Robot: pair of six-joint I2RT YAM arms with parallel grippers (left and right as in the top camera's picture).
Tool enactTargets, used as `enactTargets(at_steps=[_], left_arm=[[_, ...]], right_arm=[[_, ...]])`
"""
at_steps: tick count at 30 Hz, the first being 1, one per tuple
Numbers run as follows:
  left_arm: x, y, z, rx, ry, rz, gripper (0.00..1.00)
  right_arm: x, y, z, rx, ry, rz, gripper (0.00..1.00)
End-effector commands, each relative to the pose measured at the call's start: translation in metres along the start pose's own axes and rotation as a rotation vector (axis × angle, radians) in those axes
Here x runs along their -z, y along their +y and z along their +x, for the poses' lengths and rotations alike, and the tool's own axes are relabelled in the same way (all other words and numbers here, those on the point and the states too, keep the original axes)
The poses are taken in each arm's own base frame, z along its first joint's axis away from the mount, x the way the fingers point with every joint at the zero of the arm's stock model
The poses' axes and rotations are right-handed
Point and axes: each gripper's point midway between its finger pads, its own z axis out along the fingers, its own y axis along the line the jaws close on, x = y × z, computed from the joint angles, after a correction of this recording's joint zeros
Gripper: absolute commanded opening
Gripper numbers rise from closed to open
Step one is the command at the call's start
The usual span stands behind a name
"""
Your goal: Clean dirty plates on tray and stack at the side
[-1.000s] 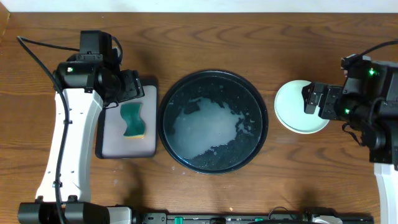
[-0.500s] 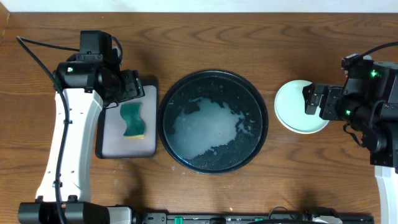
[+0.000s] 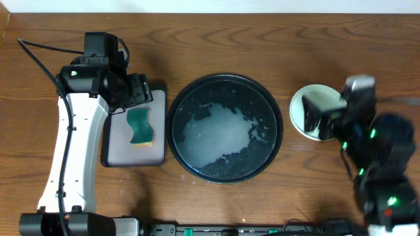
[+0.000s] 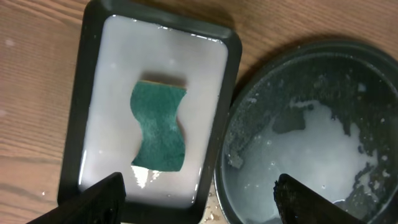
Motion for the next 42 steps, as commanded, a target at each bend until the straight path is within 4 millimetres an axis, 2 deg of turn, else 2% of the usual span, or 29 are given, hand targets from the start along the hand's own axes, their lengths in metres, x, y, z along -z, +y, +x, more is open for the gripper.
enactTargets(at_steps=[1, 3, 6, 17, 24, 42], left_arm=[[0.003, 0.0, -0.003, 0.0, -0.011, 0.0, 0.77], [0.003, 0.0, -0.003, 0.0, -0.011, 0.0, 0.77], [0.003, 0.0, -0.003, 0.0, -0.011, 0.0, 0.77], [0.003, 0.0, -0.003, 0.0, -0.011, 0.0, 0.77], [0.003, 0.0, -0.003, 0.0, -0.011, 0.0, 0.77], [0.003, 0.0, -0.003, 0.0, -0.011, 0.0, 0.77]], right_arm=[[0.004, 0.005, 0.04, 0.022, -0.029, -0.021, 0.99], [0.008, 0.004, 0.063, 0.031, -0.085, -0.022, 0.99], [0.011, 0.004, 0.086, 0.016, -0.137, -0.024, 0.99], [0.007, -0.001, 0.139, 0.0, -0.234, -0.012, 0.99], [0.01, -0.007, 0.136, -0.008, -0.247, 0.021, 0.99], [0.01, -0.007, 0.136, -0.008, -0.247, 0.02, 0.99]])
